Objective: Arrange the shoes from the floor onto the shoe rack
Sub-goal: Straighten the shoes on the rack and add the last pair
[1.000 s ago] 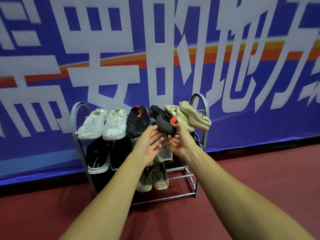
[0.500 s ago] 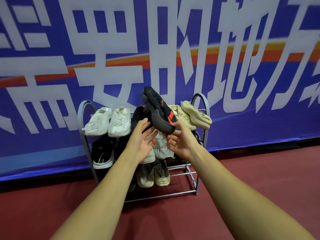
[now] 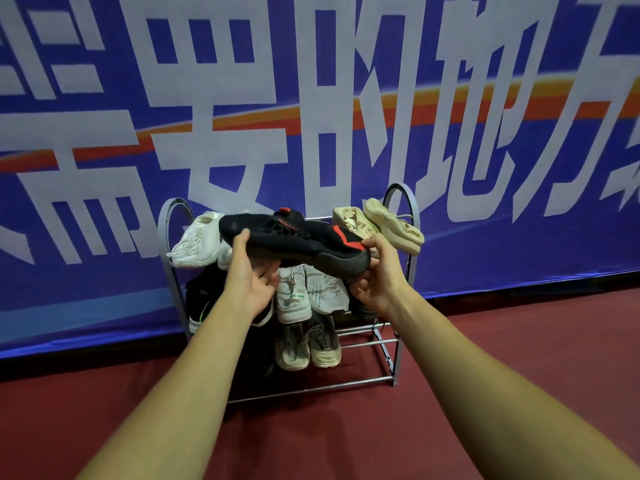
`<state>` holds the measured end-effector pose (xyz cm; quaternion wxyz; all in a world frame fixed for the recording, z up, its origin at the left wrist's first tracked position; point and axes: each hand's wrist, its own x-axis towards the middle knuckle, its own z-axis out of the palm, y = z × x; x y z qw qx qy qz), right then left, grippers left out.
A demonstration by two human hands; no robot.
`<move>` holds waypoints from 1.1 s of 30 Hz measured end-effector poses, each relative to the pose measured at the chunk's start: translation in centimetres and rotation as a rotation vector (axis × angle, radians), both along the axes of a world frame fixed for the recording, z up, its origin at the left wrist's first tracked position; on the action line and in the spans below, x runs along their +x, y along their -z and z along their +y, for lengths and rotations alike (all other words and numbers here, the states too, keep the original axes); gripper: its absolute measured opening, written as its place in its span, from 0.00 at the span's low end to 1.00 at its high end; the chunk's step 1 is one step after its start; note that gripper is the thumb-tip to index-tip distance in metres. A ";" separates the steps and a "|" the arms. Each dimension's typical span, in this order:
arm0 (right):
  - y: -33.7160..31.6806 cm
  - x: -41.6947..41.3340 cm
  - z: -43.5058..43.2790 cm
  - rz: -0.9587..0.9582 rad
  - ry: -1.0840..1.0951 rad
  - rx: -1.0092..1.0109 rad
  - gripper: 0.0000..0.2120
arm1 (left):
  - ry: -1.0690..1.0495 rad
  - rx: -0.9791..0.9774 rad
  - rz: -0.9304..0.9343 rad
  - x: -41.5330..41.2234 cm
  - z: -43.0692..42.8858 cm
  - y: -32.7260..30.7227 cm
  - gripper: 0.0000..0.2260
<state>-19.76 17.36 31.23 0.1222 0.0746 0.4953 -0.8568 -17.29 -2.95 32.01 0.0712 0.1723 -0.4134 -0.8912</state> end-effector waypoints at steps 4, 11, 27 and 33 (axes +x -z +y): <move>-0.5 -0.1 0.0 -0.039 0.065 -0.031 0.15 | -0.069 -0.013 -0.004 0.2 -1.3 0.3 0.19; -0.6 -0.7 -0.2 0.056 0.212 -0.369 0.21 | -0.019 -0.054 -0.091 0.7 -2.2 0.9 0.12; 1.1 -2.0 -3.3 0.131 0.027 0.017 0.34 | 0.248 -0.077 0.038 1.4 1.5 1.7 0.06; 1.3 -2.7 -1.9 0.170 0.058 0.053 0.21 | 0.404 -0.194 -0.024 1.7 0.6 2.4 0.13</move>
